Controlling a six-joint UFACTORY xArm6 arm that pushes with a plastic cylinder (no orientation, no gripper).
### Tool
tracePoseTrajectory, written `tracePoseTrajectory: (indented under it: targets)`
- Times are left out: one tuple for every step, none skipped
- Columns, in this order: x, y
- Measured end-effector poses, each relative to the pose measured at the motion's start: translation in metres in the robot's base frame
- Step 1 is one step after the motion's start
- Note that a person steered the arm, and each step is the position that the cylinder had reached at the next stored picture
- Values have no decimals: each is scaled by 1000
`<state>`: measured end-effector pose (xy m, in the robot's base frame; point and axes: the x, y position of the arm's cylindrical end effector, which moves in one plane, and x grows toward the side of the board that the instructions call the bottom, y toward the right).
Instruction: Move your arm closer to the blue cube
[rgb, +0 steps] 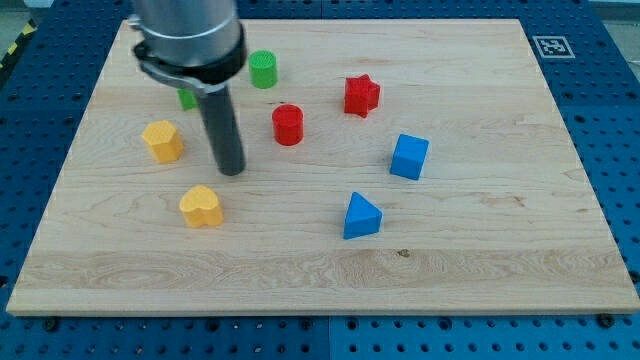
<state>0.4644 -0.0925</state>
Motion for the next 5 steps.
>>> tracePoseTrajectory:
  targets:
    - [2,29]
    - [4,49]
    - [4,70]
    - [4,95]
    - [9,123]
